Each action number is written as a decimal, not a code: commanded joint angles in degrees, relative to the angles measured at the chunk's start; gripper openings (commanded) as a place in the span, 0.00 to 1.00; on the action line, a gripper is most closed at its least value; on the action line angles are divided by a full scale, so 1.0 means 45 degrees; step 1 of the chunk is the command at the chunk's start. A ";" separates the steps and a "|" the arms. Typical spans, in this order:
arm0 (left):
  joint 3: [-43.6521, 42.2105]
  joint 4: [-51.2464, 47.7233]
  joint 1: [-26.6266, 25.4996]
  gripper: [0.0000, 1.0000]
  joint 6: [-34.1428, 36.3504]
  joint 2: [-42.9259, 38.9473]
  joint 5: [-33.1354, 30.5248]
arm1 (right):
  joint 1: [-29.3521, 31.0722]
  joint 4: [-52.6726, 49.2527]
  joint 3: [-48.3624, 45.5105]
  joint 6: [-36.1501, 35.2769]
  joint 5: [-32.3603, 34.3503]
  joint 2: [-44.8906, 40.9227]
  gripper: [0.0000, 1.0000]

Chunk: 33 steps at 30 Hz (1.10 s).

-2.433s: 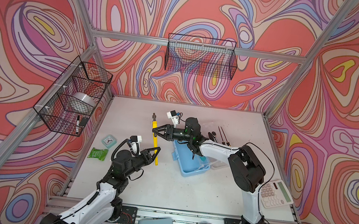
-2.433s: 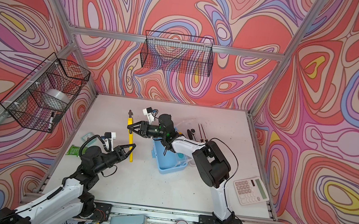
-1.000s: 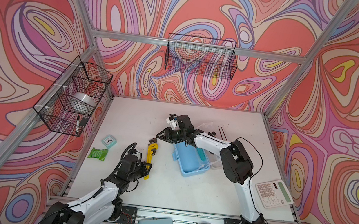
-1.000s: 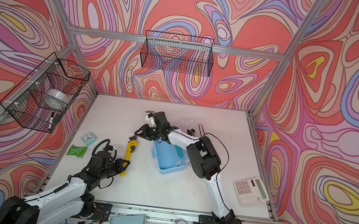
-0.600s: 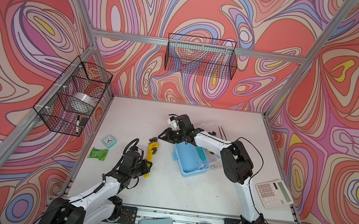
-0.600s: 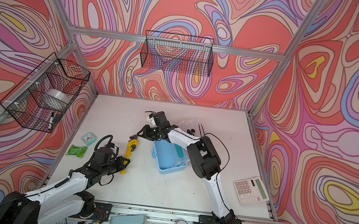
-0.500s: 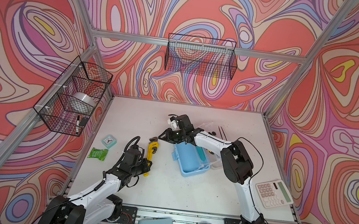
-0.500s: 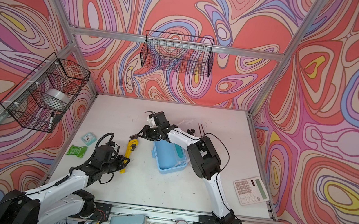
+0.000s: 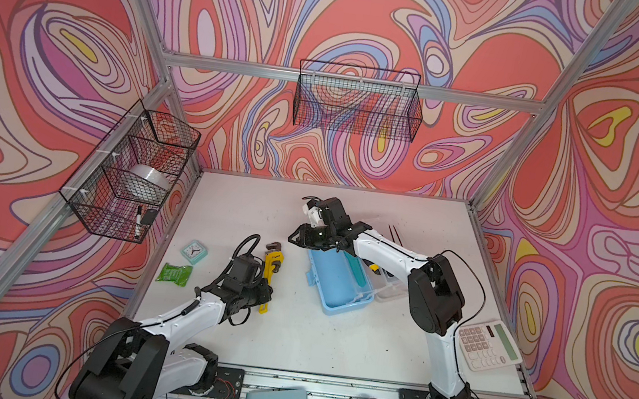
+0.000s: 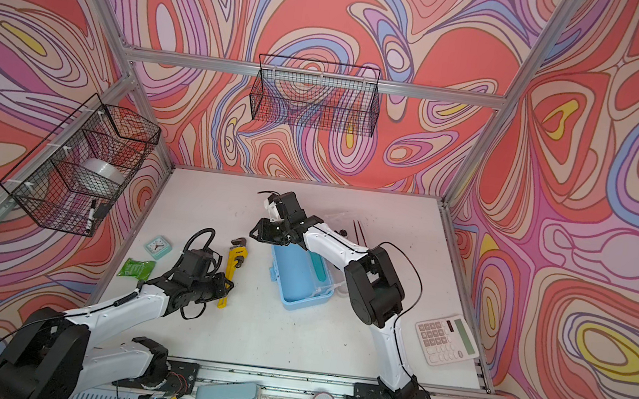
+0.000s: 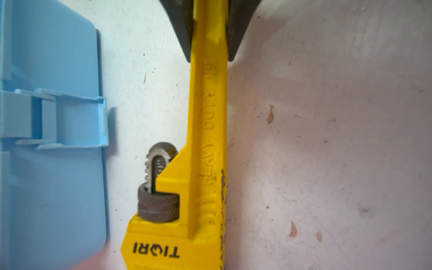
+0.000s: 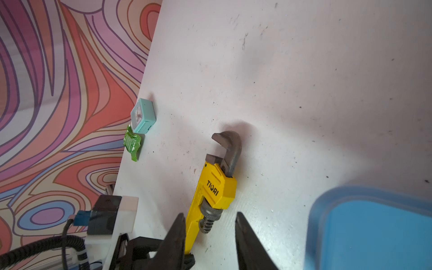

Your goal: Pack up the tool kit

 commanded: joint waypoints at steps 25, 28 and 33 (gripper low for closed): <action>0.3988 -0.5244 -0.0595 0.87 -0.0896 0.2026 -0.3040 | -0.1230 -0.1862 -0.1644 -0.2892 0.1492 -0.4316 0.43; 0.5032 -0.5292 -0.0603 0.92 -0.0432 0.3096 -0.3134 | -0.1708 -0.2098 -0.1888 -0.3607 0.1840 -0.4926 0.49; 0.6611 -0.5176 -0.0435 0.96 0.0128 0.4916 -0.2976 | -0.2713 -0.2390 -0.2430 -0.4216 0.2010 -0.5737 0.53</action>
